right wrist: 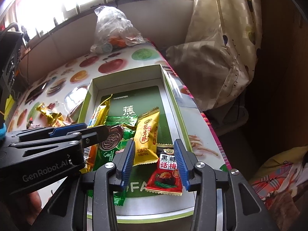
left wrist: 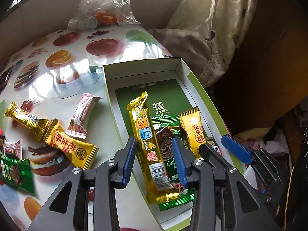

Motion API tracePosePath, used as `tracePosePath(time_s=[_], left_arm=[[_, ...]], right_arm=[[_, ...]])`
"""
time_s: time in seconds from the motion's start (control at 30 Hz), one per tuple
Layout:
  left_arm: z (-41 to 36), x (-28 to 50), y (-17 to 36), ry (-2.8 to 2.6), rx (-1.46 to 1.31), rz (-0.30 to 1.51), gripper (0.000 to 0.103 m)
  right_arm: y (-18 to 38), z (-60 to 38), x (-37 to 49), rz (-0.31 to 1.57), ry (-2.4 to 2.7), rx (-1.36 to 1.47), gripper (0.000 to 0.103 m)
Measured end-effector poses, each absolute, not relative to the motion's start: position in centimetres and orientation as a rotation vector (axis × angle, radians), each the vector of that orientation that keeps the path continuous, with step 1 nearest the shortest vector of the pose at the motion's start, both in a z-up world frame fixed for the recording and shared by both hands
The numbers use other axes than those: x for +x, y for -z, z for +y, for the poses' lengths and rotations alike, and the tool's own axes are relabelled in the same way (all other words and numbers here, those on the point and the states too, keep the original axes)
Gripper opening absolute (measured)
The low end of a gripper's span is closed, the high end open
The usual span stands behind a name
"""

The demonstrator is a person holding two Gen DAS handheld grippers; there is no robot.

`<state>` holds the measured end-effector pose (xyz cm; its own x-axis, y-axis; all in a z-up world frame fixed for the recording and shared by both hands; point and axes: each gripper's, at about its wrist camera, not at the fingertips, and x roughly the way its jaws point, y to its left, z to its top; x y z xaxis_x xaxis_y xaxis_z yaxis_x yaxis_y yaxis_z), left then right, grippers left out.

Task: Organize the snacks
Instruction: 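Move both open tools back from the box toward the snack pile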

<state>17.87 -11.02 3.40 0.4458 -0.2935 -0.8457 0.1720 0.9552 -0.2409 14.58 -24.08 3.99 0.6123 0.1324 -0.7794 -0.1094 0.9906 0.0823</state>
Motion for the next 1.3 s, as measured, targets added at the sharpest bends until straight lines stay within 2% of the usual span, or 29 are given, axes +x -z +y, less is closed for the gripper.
tracePosePath(time_s=[0.63, 1.3], left_arm=[[-8.6, 14.6, -6.6, 0.265, -0.107, 0.972, 0.040], [-2.3, 11.4, -6.8, 0.151, -0.130, 0.939, 0.040]], right_arm=[[-5.8, -22.9, 13.1, 0.855, -0.134, 0.002, 0.047], [-6.4, -18.4, 12.2, 0.834, -0.225, -0.027, 0.047]])
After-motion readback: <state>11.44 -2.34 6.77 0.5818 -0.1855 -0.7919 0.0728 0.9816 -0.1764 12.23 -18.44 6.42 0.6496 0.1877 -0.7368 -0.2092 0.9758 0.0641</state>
